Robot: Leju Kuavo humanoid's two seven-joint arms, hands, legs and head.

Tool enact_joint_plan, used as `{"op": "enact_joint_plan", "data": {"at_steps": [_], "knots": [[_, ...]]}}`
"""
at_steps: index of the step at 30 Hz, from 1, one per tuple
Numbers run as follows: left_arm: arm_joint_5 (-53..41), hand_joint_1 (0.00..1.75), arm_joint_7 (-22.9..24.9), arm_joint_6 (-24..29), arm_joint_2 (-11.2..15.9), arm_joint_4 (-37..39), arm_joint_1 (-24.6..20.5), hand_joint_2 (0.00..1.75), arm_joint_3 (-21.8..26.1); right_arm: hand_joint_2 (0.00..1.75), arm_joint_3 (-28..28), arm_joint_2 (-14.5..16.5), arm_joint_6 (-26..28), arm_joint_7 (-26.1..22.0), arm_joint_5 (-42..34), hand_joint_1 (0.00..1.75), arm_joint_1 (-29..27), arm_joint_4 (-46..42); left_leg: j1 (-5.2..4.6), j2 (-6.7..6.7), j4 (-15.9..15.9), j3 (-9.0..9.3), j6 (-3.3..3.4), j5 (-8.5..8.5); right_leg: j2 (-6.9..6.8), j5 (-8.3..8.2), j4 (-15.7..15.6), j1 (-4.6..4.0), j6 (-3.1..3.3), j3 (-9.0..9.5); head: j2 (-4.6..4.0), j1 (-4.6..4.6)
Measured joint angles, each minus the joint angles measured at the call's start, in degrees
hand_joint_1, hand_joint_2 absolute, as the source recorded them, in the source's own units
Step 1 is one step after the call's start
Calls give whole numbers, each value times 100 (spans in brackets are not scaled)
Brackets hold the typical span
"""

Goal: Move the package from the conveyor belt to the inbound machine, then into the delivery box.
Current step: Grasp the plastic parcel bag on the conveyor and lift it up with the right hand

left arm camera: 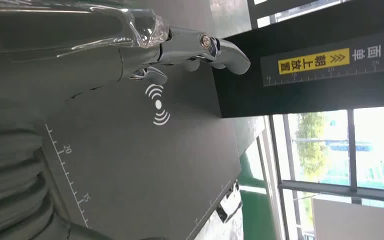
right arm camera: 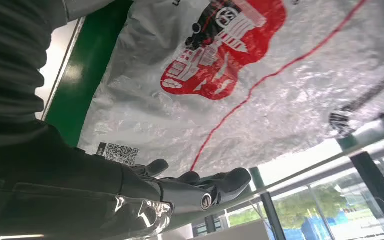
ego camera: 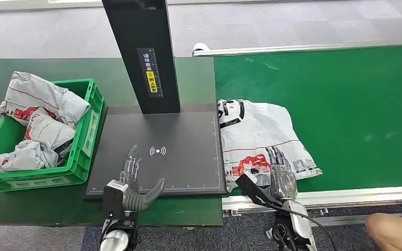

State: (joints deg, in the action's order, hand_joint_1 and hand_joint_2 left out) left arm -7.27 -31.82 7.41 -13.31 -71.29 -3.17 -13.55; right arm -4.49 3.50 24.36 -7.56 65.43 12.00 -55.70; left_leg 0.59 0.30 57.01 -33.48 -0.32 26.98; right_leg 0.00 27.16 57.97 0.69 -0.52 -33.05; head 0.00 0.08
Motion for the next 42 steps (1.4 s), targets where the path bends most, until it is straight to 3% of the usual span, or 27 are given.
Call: {"op": "enact_joint_plan", "data": {"at_steps": [16, 20, 24, 32, 38, 42], "knots": [[120, 0, -90, -126, 0, 377, -343, 175, -232, 175, 204, -311, -558, 675, 890, 0, 1101, 1872, 0, 4, 1, 12, 0, -1, 1, -3, 0, 0, 0, 8, -2, 0], [158, 0, -94, -136, -2, 473, -444, 175, -261, 175, 191, -311, -940, 938, 1173, 171, 1490, 2342, 0, 6, 1, 40, 2, 1, 2, -2, -3, 1, -2, 29, -1, 1], [213, 0, -94, -132, -2, 564, -555, 175, -309, 175, 180, -309, -1213, 1033, 1317, 175, 1791, 2797, -1, 4, 1, 67, 9, 2, 0, -2, -8, 3, -10, 65, -2, 2], [252, 0, -94, -81, -1, 624, -599, 175, -325, 175, 182, -306, -977, 837, 1265, 175, 2040, 3170, -3, 3, 5, 70, 18, -6, 0, -12, -7, 6, -18, 73, -2, 1], [253, 0, -86, -27, 10, 585, -577, 175, -308, 175, 346, -253, -245, -43, 568, 175, 1865, 3087, -3, -3, 5, 45, 17, -5, 0, -10, -5, 5, -18, 52, -1, 1], [246, 0, -80, 41, 36, 496, -511, 175, -296, 175, 491, -185, -92, -538, 19, 175, 1543, 2694, -3, -5, 4, 26, 17, -4, 0, -9, -5, 5, -18, 33, -2, 1]]}}
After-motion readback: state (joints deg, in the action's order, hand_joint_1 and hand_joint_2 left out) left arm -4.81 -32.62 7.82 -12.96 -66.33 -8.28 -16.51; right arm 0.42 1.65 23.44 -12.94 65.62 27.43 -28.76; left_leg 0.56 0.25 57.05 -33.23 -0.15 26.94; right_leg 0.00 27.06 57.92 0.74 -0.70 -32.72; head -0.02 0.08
